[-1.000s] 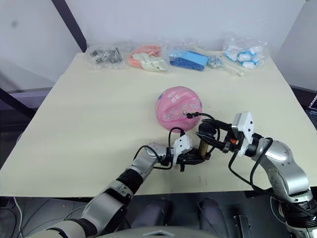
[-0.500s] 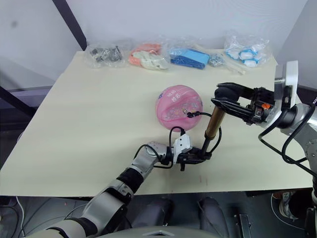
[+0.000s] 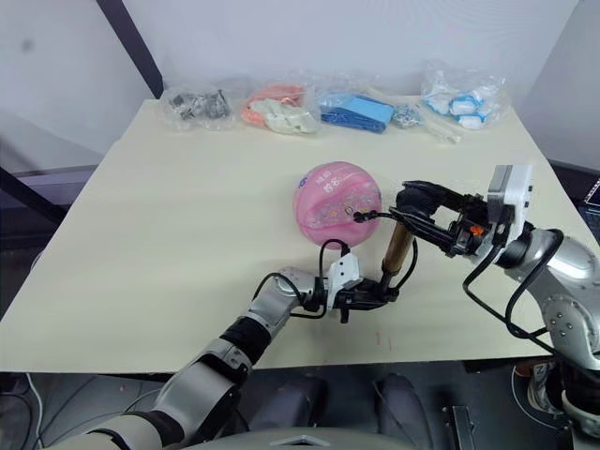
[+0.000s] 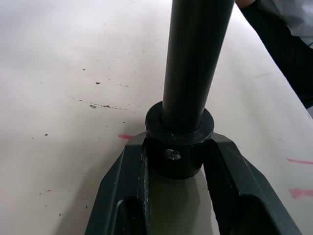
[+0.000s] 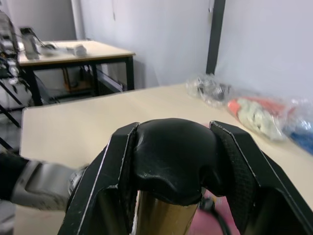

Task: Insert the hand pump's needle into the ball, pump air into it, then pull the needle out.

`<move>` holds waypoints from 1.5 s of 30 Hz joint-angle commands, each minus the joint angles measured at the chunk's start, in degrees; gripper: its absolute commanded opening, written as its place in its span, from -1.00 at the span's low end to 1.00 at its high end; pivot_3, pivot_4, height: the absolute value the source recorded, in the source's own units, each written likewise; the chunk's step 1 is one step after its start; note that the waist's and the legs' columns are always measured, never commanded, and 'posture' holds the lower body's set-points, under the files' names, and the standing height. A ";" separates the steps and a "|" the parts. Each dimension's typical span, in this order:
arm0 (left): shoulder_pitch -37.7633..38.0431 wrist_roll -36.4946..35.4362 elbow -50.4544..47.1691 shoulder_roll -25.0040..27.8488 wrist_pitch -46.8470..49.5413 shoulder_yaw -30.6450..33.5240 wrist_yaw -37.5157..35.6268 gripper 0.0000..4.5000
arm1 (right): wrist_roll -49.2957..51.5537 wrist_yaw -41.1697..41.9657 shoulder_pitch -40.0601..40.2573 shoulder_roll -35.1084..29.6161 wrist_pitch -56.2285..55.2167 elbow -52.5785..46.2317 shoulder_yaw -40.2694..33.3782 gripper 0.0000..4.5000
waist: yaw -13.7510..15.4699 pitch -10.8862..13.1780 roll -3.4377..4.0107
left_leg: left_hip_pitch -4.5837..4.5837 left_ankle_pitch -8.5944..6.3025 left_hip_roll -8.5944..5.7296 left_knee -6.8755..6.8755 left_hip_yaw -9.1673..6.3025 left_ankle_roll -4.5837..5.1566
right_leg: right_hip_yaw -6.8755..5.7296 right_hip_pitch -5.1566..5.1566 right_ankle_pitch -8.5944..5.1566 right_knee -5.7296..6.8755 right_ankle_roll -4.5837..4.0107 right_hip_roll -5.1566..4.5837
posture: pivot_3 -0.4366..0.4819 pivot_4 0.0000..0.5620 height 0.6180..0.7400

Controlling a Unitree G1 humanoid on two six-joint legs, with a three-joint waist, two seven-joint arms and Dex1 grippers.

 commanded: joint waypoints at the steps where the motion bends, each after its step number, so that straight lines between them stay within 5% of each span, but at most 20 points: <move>1: 1.37 1.09 3.20 1.02 2.55 0.49 1.18 -0.52 | -5.75 0.60 3.55 1.62 -1.97 2.77 4.84 -0.15 | 0.00 -0.03 -0.03 | 0.00 0.00 0.00 0.00 0.00 0.00 | 0.01 0.00 0.00 0.00 0.00 0.00 | -0.05 -0.47 1.00; 11: 1.45 1.25 3.73 1.10 2.08 0.47 1.36 -0.52 | -11.22 1.48 5.38 3.63 -7.84 6.52 7.24 -0.15 | 0.01 -0.11 -0.05 | 0.06 0.00 0.01 0.00 -0.01 -0.01 | 0.06 0.01 0.00 0.01 -0.01 0.07 | -0.05 -0.47 1.00; 20: 1.74 1.27 3.96 0.91 1.54 0.28 1.41 -0.52 | 5.13 1.89 -2.17 -4.59 3.50 -3.11 -3.90 -0.15 | 0.13 0.05 0.11 | -0.13 0.00 -0.02 0.00 -0.01 0.00 | 0.08 -0.03 0.01 -0.03 -0.02 0.02 | -0.05 -0.47 1.00; 33: 1.88 1.22 4.14 1.00 1.08 0.10 1.00 -0.52 | 18.83 -2.52 -14.30 -8.89 10.60 -1.28 -15.18 -0.15 | 0.17 0.19 0.04 | -0.29 0.00 -0.04 0.00 -0.05 0.01 | 0.00 -0.14 0.02 -0.09 -0.02 -0.07 | -0.05 -0.47 1.00; 45: 2.00 1.36 3.69 0.95 1.42 -0.03 0.91 -0.52 | 0.90 0.15 -0.66 -3.82 3.66 -1.95 -0.14 -0.15 | 0.01 0.10 0.03 | -0.17 -0.01 -0.04 0.00 -0.04 0.01 | 0.00 -0.11 0.01 -0.07 0.00 -0.21 | -0.05 -0.47 1.00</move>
